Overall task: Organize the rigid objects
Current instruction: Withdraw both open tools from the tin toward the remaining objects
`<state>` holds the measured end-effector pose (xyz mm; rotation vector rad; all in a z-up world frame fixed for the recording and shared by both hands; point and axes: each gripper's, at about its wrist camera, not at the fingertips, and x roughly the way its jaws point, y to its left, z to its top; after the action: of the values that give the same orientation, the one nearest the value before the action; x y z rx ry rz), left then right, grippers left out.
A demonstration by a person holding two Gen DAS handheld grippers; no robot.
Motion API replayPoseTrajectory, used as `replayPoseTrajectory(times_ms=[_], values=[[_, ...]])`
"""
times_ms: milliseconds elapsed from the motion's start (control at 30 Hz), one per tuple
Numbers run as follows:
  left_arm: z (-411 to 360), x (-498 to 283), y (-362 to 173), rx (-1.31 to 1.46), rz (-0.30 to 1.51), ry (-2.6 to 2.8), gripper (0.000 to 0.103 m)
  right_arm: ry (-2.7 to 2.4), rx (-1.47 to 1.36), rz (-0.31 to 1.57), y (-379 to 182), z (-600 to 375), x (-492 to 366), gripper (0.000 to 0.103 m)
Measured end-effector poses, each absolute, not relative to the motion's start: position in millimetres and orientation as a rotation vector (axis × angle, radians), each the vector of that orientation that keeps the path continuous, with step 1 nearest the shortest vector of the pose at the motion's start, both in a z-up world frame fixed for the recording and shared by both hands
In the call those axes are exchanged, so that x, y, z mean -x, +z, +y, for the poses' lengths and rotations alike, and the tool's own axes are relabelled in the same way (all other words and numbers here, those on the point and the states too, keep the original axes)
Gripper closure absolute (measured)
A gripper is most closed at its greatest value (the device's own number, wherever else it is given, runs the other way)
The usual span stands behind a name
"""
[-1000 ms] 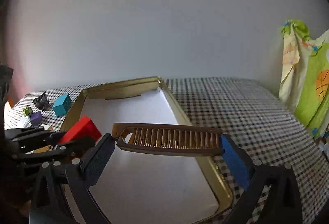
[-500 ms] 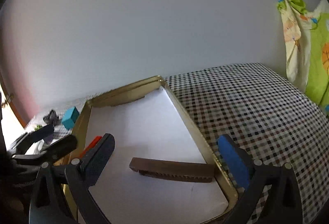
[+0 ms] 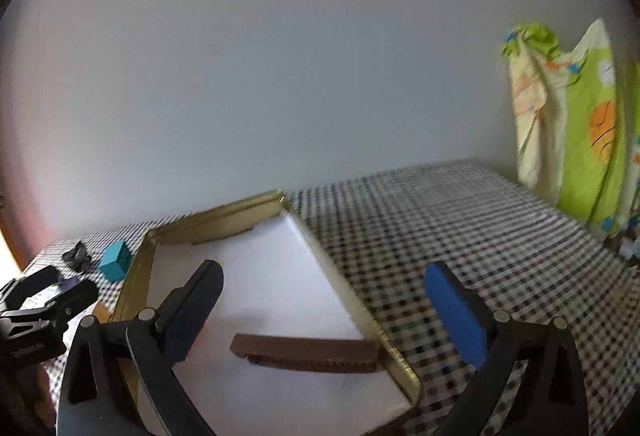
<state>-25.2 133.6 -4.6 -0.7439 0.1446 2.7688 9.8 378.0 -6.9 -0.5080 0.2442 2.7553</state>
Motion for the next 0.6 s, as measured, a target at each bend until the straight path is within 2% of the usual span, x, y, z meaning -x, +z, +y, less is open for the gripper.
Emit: replayPoseTrajectory(times_ms=[200, 400, 600], values=[[122.2, 21.9, -8.5, 0.719, 0.208, 2.831, 0.000, 2.720, 0.451, 0.178, -3.9, 370.6, -15.5, 0.001], [114.7, 23.9, -10.6, 0.748, 0.199, 2.832, 0.000, 2.713, 0.444, 0.120, -1.6, 360.8, -16.9, 0.001], [107.4, 21.9, -9.3, 0.762, 0.164, 2.832, 0.000, 2.753, 0.513, 0.233, -5.7, 358.5, -15.7, 0.001]])
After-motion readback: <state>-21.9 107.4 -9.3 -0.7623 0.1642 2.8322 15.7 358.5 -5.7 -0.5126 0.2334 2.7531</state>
